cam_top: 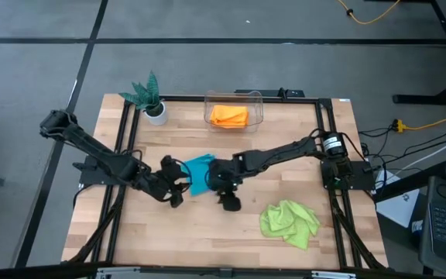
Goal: Fold microfiber towels
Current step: Fold the blue microfiber towel
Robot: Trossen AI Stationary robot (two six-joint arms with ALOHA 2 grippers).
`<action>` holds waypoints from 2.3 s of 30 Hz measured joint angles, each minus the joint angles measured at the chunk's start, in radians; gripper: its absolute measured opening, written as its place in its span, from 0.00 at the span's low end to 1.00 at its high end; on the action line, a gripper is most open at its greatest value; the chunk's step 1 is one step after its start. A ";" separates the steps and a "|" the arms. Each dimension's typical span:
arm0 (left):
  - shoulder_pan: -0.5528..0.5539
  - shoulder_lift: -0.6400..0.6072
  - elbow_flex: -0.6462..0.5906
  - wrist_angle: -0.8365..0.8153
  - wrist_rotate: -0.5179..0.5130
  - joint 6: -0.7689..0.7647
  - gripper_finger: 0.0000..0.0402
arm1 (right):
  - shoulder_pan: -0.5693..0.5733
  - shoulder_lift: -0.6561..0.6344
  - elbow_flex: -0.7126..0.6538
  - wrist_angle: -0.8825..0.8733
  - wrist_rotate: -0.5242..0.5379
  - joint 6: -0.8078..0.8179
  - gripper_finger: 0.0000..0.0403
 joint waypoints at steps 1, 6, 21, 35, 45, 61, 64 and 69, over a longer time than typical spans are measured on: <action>0.005 -0.004 -0.001 0.002 -0.004 0.015 0.35 | 0.002 0.000 -0.001 0.065 -0.006 0.006 0.41; 0.014 -0.003 -0.002 0.002 -0.036 -0.017 0.35 | 0.035 0.030 0.002 0.403 0.341 -0.026 0.41; -0.055 -0.003 -0.002 0.027 -0.016 -0.074 0.35 | -0.008 0.276 0.000 0.723 0.727 0.114 0.41; -0.055 -0.003 -0.002 0.018 -0.023 -0.047 0.35 | -0.014 0.108 0.006 0.637 0.777 0.100 0.41; -0.055 0.026 -0.002 0.019 0.006 -0.047 0.35 | 0.068 -0.028 0.004 0.199 0.690 0.037 0.41; -0.029 0.267 -0.003 0.074 0.030 -0.054 0.40 | 0.135 -0.023 0.000 0.045 0.664 0.032 0.41; -0.010 0.285 -0.003 0.091 0.028 -0.048 0.44 | 0.134 -0.023 0.001 0.109 0.665 0.026 0.41; 0.023 0.305 -0.003 0.095 0.011 0.038 0.49 | 0.133 -0.023 0.001 0.076 0.664 0.048 0.41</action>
